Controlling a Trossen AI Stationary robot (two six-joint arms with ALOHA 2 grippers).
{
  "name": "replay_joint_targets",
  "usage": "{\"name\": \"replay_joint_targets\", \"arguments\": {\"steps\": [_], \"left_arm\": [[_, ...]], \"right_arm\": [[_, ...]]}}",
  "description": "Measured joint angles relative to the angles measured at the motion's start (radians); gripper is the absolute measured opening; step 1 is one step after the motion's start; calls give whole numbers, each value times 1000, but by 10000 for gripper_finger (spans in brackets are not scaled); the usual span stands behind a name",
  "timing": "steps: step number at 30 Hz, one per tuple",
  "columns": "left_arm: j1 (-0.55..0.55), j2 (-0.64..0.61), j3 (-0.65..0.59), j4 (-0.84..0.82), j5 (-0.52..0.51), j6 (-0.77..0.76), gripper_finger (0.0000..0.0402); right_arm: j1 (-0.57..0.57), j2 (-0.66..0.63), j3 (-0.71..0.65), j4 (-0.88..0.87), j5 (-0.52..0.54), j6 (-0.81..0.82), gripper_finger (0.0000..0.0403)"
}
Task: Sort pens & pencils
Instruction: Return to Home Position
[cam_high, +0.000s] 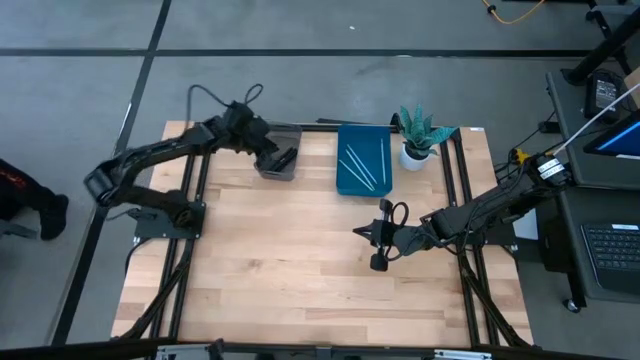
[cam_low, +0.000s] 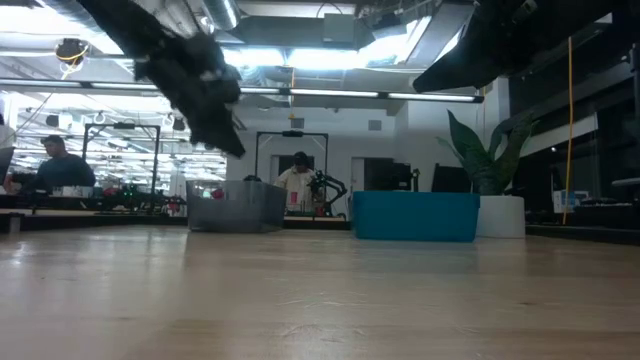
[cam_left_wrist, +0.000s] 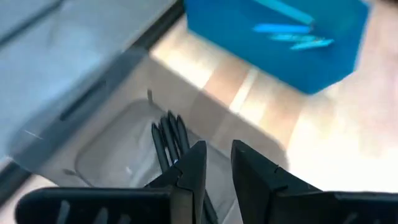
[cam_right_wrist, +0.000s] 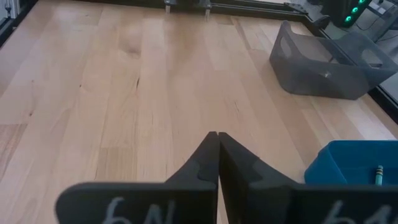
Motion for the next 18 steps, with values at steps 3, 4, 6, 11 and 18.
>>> {"name": "replay_joint_targets", "arguments": {"steps": [3, 4, 6, 11, 18], "left_arm": [[-22, -121, 0, -48, 0, 12, 70], [-36, -167, 0, -66, 1, 22, 71], [-65, -258, 0, -93, 0, 28, 72], [-158, -489, 0, -133, 1, 29, 72], [-273, -780, -9, -208, 4, 17, 72]], "right_arm": [[0, 0, 0, 0, 0, 0, 6], [0, 0, 0, 0, 0, -1, 6], [0, 0, 0, 0, 0, -4, 6], [-1, 0, 0, 0, 0, -4, 6], [-1, 0, 0, 0, -15, 0, 6]]}}
